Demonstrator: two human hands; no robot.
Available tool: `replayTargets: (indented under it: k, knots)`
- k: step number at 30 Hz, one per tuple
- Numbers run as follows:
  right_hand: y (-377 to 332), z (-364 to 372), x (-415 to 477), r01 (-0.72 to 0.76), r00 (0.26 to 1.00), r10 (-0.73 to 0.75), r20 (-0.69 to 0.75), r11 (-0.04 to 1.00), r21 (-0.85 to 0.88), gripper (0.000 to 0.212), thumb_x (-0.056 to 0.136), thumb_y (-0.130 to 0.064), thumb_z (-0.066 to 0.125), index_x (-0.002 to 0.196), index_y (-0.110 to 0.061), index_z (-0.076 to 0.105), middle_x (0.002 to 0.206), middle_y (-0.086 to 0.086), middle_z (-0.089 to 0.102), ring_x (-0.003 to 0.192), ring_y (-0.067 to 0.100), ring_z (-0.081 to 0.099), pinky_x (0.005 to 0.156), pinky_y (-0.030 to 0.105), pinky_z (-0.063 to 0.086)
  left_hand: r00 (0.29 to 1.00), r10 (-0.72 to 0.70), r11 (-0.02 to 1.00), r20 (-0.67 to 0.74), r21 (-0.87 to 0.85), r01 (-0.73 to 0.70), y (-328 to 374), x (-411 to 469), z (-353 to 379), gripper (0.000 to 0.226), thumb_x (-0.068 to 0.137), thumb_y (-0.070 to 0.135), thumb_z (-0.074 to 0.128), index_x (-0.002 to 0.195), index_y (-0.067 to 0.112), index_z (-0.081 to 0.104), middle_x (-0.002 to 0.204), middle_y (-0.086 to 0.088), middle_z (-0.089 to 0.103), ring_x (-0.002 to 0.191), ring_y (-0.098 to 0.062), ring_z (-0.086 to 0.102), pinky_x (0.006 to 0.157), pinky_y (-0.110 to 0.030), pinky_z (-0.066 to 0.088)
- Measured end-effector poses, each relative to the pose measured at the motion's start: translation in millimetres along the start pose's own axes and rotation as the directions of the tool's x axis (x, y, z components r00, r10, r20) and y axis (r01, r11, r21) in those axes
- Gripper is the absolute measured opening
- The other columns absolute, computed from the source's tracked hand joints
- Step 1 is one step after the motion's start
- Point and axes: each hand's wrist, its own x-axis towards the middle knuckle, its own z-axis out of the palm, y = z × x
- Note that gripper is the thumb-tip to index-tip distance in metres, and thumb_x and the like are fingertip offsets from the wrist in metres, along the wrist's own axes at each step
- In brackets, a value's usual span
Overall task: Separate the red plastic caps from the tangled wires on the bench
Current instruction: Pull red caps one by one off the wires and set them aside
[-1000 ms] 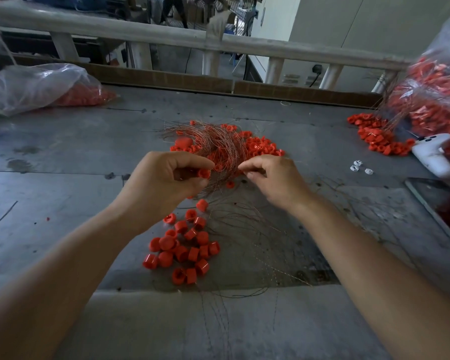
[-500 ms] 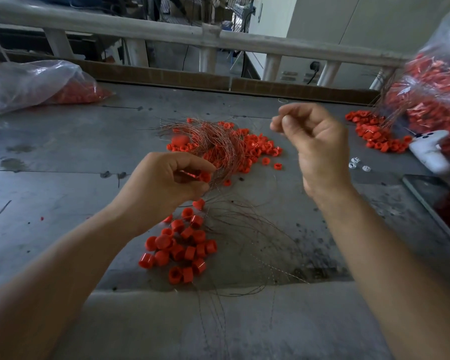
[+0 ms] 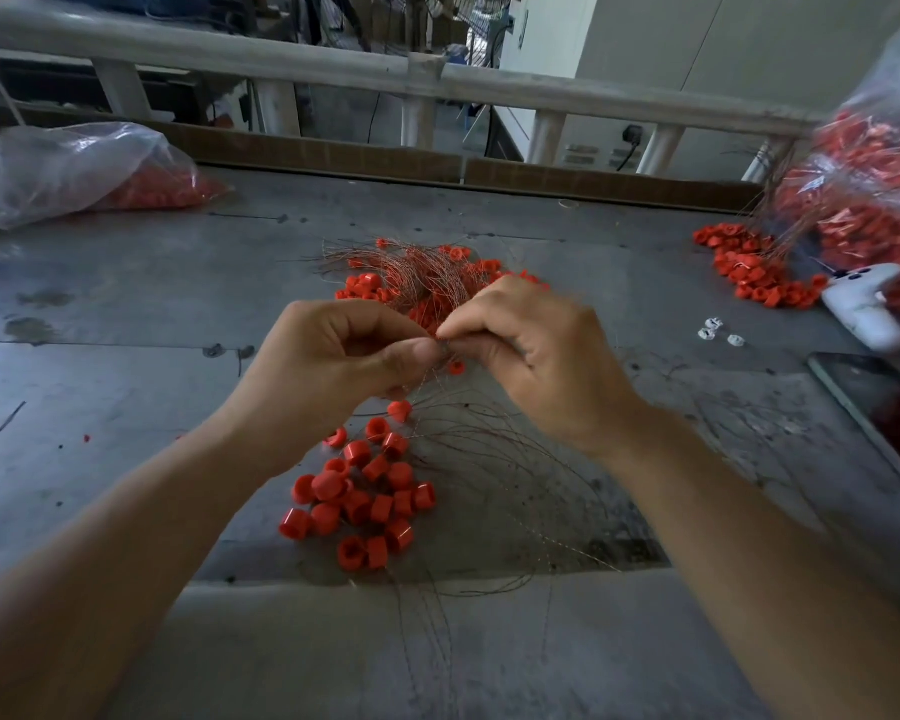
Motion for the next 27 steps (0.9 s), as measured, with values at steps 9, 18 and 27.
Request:
replayTargets:
  k: [9, 18, 27]
  knots:
    - [-0.2, -0.1, 0.3, -0.077, 0.995, 0.076, 0.063, 0.997, 0.012, 0.011, 0.08, -0.008, 0.064, 0.089, -0.003, 0.068, 0.08, 0.001, 0.062, 0.075, 0.008, 0.056, 0.069, 0.016, 0.047, 0.999, 0.003, 1.0, -0.038, 0.02, -0.003, -2.9, 4.0, -2.6, 0.022, 0.056, 0.042, 0.065, 0.067, 0.024, 0.071, 0.066, -0.003, 0.068, 0.057, -0.014, 0.062, 0.058, -0.018, 0.053]
    - [-4.9, -11.6, 3.8, -0.207, 0.973, 0.218, -0.075, 0.969, 0.135, 0.003, 0.08, -0.01, 0.065, 0.081, -0.01, 0.068, 0.074, -0.017, 0.052, 0.068, -0.005, 0.049, 0.063, 0.007, 0.036, 0.999, -0.012, 0.998, -0.033, -0.067, 0.01, -0.6, 4.1, -3.0, 0.03, 0.065, 0.004, 0.063, 0.086, 0.024, 0.068, 0.087, 0.003, 0.072, 0.078, -0.009, 0.069, 0.07, -0.013, 0.051]
    - [-10.1, -10.0, 2.6, -0.217, 0.974, 0.223, -0.028, 0.965, 0.145, 0.005, 0.079, -0.011, 0.063, 0.08, -0.008, 0.068, 0.072, -0.016, 0.051, 0.066, -0.005, 0.048, 0.06, 0.007, 0.036, 1.0, -0.025, 0.993, -0.006, -0.119, 0.024, 0.7, 2.7, -0.8, 0.026, 0.057, 0.013, 0.065, 0.082, 0.018, 0.068, 0.084, -0.003, 0.072, 0.074, -0.012, 0.068, 0.069, -0.02, 0.055]
